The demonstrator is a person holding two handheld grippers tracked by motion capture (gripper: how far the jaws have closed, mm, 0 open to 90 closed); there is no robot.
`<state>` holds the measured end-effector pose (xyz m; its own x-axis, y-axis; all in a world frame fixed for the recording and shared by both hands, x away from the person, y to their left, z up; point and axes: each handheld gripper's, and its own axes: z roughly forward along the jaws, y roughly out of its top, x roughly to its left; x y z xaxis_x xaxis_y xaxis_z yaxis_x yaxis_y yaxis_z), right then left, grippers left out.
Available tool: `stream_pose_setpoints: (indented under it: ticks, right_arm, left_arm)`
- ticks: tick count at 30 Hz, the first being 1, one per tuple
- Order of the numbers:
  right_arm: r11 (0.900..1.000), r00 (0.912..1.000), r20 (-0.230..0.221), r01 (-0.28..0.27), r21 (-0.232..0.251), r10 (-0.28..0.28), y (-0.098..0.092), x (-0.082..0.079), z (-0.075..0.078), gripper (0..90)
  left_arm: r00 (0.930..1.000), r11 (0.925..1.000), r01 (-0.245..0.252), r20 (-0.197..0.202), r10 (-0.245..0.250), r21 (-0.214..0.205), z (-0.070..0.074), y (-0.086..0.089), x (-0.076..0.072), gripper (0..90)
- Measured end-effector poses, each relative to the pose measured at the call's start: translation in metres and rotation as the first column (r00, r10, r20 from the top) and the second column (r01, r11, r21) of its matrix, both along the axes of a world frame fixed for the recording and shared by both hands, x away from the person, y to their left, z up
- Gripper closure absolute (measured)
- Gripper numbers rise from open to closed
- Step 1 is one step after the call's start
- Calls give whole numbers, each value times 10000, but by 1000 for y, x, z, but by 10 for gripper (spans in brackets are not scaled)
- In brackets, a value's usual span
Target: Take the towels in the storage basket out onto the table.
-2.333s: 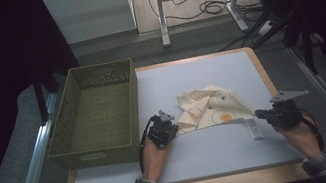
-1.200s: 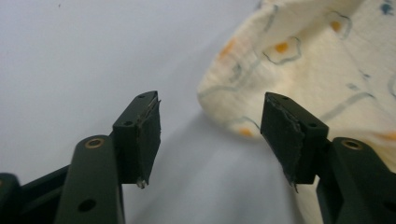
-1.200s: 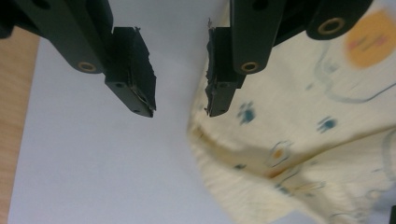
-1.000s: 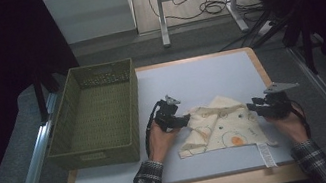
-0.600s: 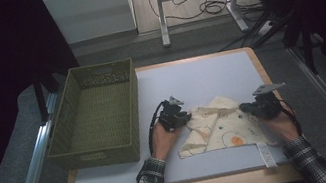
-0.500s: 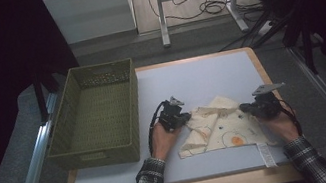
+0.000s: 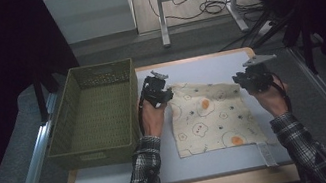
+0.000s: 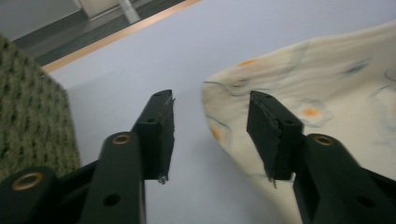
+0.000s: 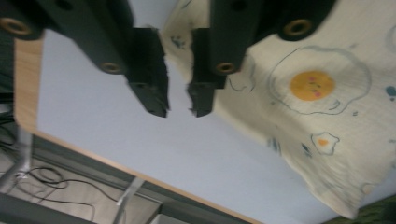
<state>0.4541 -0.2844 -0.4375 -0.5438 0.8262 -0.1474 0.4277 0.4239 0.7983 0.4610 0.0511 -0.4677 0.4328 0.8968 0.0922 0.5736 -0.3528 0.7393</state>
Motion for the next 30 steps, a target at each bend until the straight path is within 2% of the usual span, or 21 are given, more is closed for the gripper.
stream_pose_setpoints:
  ticks: [3, 6, 8, 10, 11, 13, 16, 20, 23, 27, 28, 29, 30]
  right_arm:
    - [9999, 9999, -71, -150, 75, 150, -1, 0, -3, 699]
    - [9998, 9994, -309, -159, 92, 162, -8, -4, -14, 676]
    - [9993, 9984, -533, -159, 341, 177, -14, -9, -19, 655]
    - [9993, 9975, -669, -193, 326, 215, -19, -15, -25, 629]
    - [9989, 9962, -838, -222, 408, 256, -24, -21, -30, 599]
    - [9985, 9954, -917, -237, 499, 282, -26, -24, -32, 582]
    - [9973, 9920, -1209, -292, 672, 372, -34, -34, -39, 537]
    - [9965, 9893, -1386, -354, 763, 458, -41, -45, -46, 537]
    - [9946, 9860, -1551, -477, 927, 617, -46, -55, -50, 564]
    - [9920, 9801, -1738, -795, 980, 958, -52, -78, -54, 619]
    - [9918, 9780, -1799, -900, 908, 1052, -57, -92, -57, 638]
    - [9915, 9770, -1846, -904, 937, 1066, -59, -97, -57, 642]
    - [9915, 9770, -1846, -904, 937, 1066, -59, -97, -57, 642]
  left_arm:
    - [9998, 9997, 214, 37, -213, -138, -6, -1, -6, 402]
    - [9990, 9980, 392, -211, -402, -494, -15, -1, -11, 323]
    - [9970, 9945, 647, -362, -678, -827, -19, -2, -17, 290]
    - [9953, 9918, 855, -368, -894, -953, -22, -4, -25, 268]
    - [9926, 9884, 1128, -334, -1167, -1015, -24, -5, -32, 245]
    - [9919, 9877, 1184, -333, -1224, -1025, -24, -6, -38, 238]
    - [9884, 9816, 1423, -347, -1478, -1273, -28, -5, -48, 222]
    - [9811, 9755, 1766, -567, -1852, -1309, -35, -4, -66, 223]
    - [9734, 9668, 2063, -688, -2184, -1506, -40, -3, -86, 255]
    - [9577, 9522, 2634, -769, -2774, -1545, -48, 1, -115, 312]
    - [9539, 9480, 2752, -772, -2899, -1598, -51, 2, -119, 330]
    - [9454, 9397, 2972, -856, -3144, -1691, -56, 4, -131, 336]
    - [9454, 9397, 2972, -856, -3144, -1691, -56, 4, -131, 343]
